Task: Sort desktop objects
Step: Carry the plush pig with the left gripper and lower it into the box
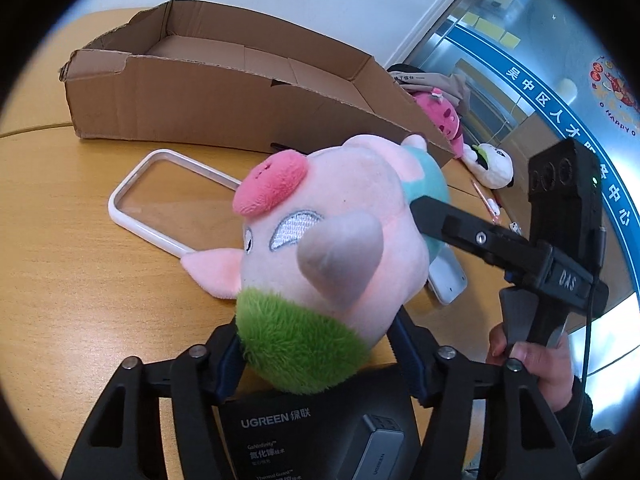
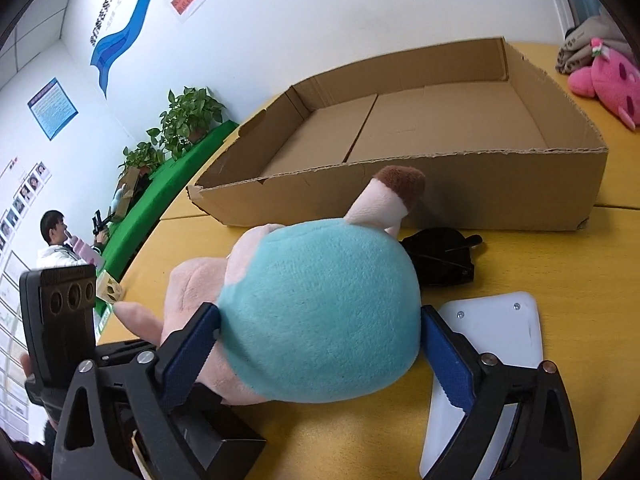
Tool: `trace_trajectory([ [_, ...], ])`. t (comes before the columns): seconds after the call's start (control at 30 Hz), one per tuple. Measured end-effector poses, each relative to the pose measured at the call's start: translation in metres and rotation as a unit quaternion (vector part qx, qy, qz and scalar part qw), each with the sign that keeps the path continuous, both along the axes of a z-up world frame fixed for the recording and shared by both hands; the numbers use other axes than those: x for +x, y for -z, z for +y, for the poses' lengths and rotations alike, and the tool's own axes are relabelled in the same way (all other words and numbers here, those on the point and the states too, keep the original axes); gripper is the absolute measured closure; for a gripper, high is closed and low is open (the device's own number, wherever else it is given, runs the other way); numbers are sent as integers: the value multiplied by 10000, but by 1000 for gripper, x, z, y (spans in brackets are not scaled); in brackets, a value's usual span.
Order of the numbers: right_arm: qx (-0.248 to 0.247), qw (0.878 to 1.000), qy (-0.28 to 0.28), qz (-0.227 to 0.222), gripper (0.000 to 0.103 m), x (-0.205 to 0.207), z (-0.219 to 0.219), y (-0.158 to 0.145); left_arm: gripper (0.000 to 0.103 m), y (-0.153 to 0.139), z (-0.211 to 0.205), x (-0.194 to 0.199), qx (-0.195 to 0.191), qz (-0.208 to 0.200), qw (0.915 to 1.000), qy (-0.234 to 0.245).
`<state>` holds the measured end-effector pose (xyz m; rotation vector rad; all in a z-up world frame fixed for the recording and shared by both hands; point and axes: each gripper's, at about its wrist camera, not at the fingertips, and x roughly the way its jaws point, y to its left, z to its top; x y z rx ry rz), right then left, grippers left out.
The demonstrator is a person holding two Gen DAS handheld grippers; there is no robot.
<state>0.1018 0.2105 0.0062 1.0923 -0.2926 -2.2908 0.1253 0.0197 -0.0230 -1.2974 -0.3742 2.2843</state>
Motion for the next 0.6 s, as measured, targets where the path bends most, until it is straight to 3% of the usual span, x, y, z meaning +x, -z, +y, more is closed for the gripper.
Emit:
trace_trajectory([
  [0.2, -43, 9995, 79, 289, 13, 19, -3, -13, 46, -15, -3, 9, -34, 237, 9997, -34],
  [0.4, -82, 9955, 47, 939, 14, 40, -5, -57, 46, -57, -2, 28, -55, 999, 9950, -33],
  [0.6, -79, 9887, 66, 1498, 14, 59, -14, -90, 46, -86, -10, 28, -125, 1327, 9911, 12],
])
